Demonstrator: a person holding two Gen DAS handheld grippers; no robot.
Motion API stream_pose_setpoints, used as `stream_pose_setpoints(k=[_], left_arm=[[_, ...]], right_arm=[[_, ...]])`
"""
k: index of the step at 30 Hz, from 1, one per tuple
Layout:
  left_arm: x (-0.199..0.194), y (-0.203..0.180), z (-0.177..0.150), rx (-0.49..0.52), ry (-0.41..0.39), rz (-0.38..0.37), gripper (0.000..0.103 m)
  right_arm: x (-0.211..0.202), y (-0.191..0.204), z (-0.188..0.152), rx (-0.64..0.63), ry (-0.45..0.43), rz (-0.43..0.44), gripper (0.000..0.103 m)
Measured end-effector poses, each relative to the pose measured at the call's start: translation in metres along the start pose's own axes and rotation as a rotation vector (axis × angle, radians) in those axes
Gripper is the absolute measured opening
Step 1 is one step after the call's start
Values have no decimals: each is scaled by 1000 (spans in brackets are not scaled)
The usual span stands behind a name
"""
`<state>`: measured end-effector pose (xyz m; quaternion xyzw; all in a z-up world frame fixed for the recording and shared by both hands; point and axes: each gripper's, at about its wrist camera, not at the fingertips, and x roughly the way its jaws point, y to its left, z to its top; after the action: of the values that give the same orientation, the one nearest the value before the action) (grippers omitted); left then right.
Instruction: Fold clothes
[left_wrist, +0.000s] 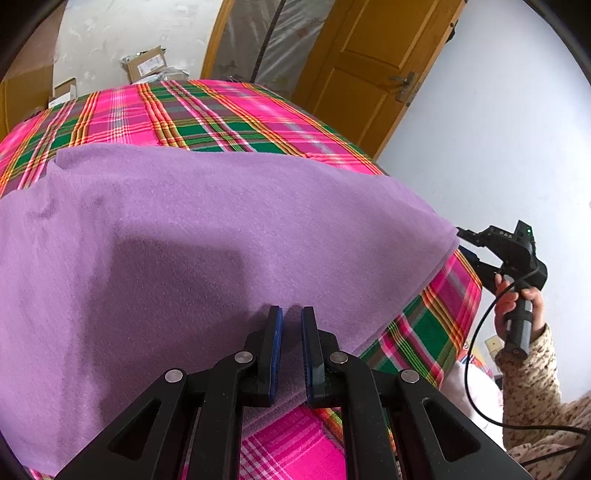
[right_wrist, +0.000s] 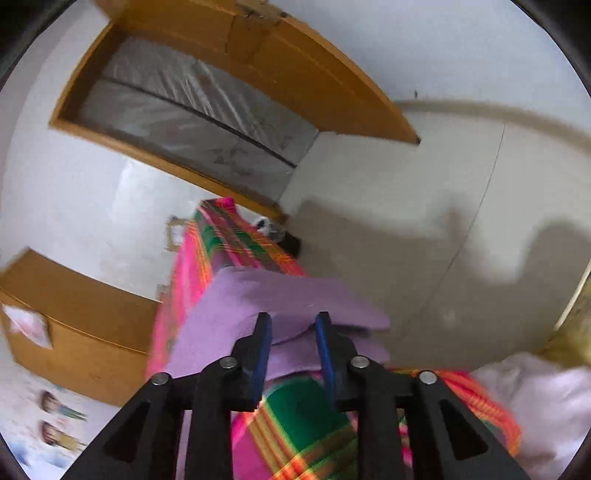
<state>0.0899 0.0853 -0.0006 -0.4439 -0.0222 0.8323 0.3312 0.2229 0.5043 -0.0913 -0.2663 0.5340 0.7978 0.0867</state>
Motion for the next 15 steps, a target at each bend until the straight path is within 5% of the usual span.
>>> stream_pose_setpoints(k=[11, 15], left_arm=[[-2, -5, -4, 4, -1, 5, 10], [-2, -5, -3, 2, -1, 5, 10]], right_arm=[[22, 25, 8, -92, 63, -27, 31], [14, 46, 5, -199, -2, -70, 7]])
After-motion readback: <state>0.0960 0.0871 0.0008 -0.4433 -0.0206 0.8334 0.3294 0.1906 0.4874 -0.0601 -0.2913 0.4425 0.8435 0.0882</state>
